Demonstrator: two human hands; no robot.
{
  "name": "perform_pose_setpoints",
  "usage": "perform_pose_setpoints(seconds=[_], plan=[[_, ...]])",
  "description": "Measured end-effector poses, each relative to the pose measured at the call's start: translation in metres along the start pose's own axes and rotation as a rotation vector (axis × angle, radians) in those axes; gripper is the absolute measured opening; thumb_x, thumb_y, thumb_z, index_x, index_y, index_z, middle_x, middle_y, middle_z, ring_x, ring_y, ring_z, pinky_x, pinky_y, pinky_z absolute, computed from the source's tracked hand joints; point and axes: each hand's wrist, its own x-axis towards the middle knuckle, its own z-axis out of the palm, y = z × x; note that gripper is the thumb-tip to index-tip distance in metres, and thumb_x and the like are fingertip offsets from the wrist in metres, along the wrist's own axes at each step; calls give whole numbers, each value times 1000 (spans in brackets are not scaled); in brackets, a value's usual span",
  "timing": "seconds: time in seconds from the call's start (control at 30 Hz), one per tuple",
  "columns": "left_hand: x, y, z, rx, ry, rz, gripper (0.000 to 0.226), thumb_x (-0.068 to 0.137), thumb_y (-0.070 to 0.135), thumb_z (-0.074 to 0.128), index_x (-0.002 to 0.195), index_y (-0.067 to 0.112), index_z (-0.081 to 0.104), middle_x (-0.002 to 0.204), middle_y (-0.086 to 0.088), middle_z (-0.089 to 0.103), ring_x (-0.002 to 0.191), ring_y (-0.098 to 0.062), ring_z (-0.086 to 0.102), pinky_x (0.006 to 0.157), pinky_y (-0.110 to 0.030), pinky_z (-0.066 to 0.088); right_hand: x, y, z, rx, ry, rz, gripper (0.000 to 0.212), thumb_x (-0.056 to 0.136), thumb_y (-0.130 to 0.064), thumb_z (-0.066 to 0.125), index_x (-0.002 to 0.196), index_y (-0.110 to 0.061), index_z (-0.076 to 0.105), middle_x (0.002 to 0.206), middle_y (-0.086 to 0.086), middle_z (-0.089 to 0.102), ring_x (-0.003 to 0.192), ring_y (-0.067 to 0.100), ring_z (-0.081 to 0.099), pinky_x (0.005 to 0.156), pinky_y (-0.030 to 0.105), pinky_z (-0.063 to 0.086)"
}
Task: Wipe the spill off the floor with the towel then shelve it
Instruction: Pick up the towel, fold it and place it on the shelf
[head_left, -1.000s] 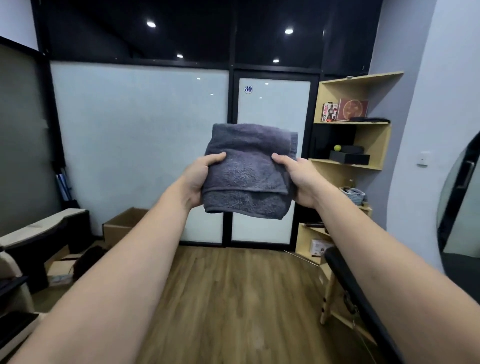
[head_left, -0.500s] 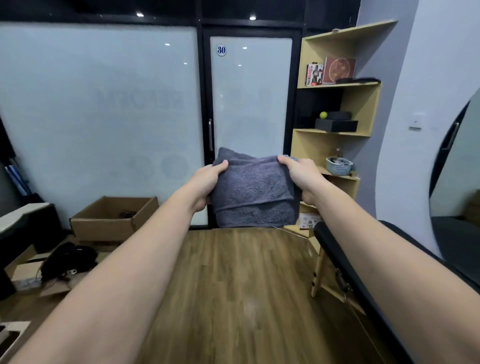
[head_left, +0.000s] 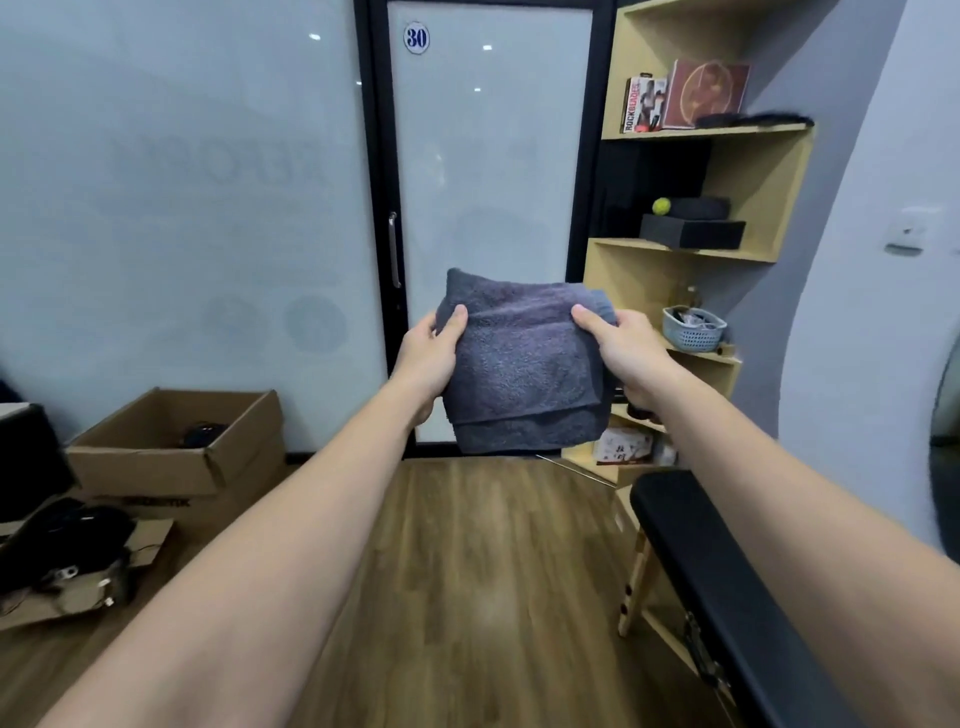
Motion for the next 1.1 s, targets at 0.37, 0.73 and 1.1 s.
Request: perform_pose_setpoints(seconds=[0.37, 0.73, 1.1], plan=[[194, -57, 4, 12, -39, 59, 28, 100, 39, 60, 119, 20, 68, 112, 6, 75, 103, -11, 71, 93, -32, 56, 177, 62, 27, 51, -20, -26, 14, 100, -31, 59, 98, -20, 68, 101, -3, 75, 93, 14, 72, 81, 31, 56], [404, -115, 36, -9, -244, -55, 28, 104, 44, 50, 122, 28, 64, 117, 11, 72, 107, -8, 69, 93, -32, 55, 365, 110, 40, -5, 50, 54, 17, 102, -22, 55, 117, -21, 63, 113, -1, 73, 104, 19, 70, 83, 36, 54], [554, -207, 131, 148, -679, -217, 52, 94, 35, 70, 136, 48, 40, 131, 16, 63, 117, -13, 65, 87, -52, 59, 539, 220, -34, -88, 154, 98, 20, 103, -25, 50, 115, -34, 63, 119, -2, 72, 110, 23, 68, 102, 51, 50]])
